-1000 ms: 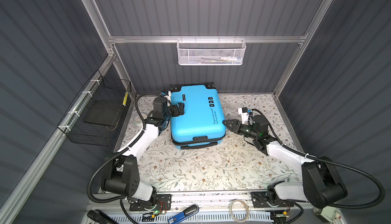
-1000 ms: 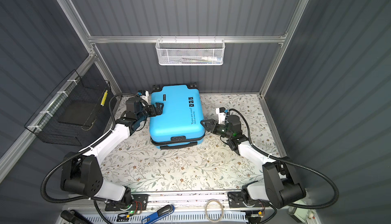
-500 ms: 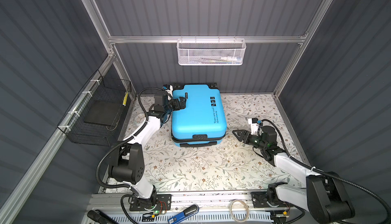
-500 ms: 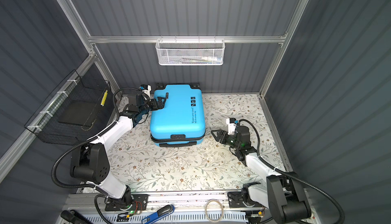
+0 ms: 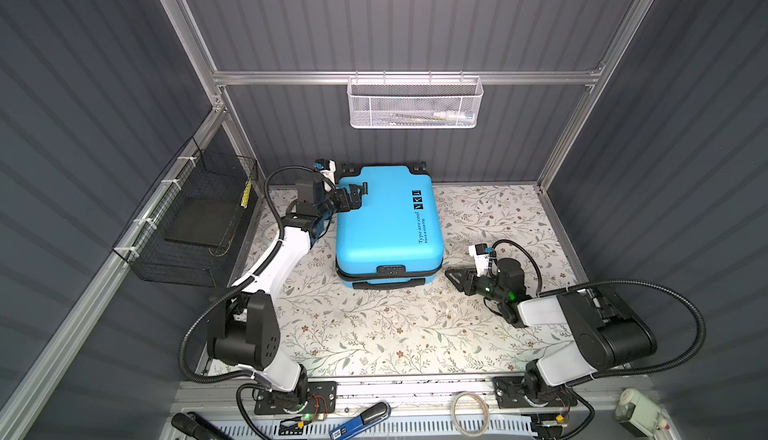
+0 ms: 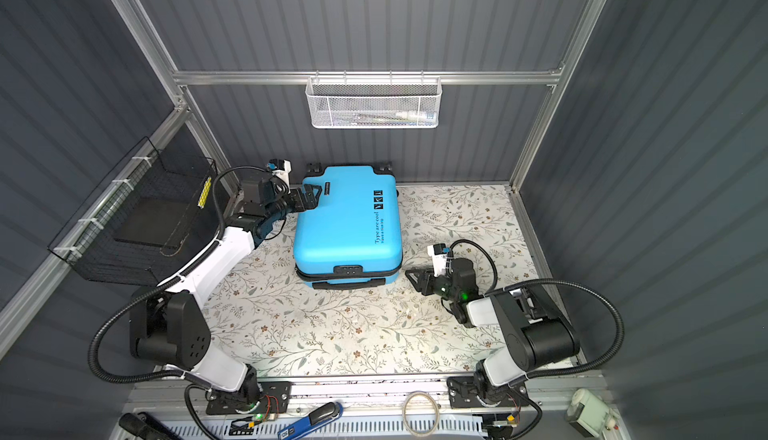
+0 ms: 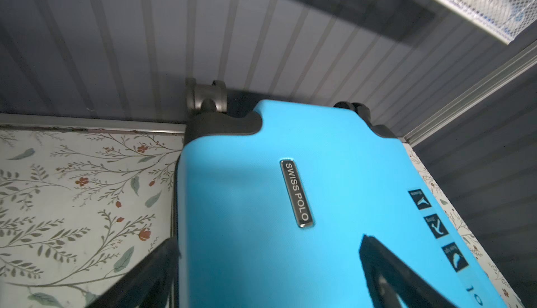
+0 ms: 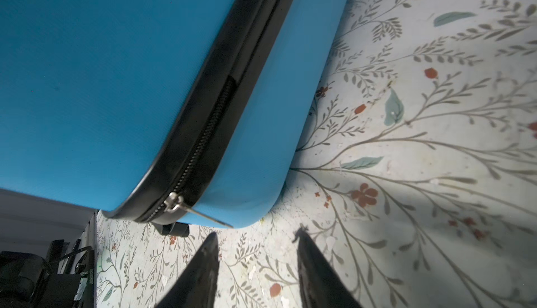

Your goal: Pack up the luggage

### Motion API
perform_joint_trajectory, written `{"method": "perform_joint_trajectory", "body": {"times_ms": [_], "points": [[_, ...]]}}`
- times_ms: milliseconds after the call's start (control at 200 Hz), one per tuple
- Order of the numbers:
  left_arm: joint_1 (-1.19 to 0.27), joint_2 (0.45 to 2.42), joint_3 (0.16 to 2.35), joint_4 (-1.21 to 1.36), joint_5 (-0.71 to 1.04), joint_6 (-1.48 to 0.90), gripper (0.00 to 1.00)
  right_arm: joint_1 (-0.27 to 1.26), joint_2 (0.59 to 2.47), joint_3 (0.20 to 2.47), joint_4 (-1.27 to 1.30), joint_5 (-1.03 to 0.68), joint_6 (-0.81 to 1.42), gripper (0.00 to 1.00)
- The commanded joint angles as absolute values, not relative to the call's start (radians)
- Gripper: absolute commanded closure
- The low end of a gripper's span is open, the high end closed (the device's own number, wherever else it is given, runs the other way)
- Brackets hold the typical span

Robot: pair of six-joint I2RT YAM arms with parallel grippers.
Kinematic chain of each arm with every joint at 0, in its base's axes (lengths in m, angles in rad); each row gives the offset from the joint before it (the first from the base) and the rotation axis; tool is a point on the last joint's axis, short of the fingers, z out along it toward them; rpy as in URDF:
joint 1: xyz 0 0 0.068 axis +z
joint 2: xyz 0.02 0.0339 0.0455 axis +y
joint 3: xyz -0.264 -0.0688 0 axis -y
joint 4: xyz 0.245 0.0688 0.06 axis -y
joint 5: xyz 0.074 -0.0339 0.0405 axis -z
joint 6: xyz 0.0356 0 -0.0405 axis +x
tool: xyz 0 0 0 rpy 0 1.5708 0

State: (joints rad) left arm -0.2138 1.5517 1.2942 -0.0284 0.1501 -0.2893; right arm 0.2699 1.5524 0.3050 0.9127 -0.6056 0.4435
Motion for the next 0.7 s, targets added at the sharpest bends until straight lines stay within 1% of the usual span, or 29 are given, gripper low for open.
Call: {"method": "perform_joint_trajectory", "body": {"times_ms": [0,330,460,695], "points": [[-0.205,1.464,1.278,-0.064,0.135,-0.291,0.00,0.301,1.578,0.313,1.008,-0.580,0.371,0.56],[-0.204,1.315,1.209,-0.126,0.138,-0.341,0.00,0.336,1.646,0.309,1.127,-0.531,0.313,0.63],[-0.205,1.287,1.184,-0.127,0.135,-0.363,0.00,0.349,1.671,0.334,1.125,-0.549,0.293,0.65],[-0.204,1.269,1.151,-0.132,0.130,-0.374,0.00,0.359,1.684,0.336,1.156,-0.559,0.283,0.66]]}}
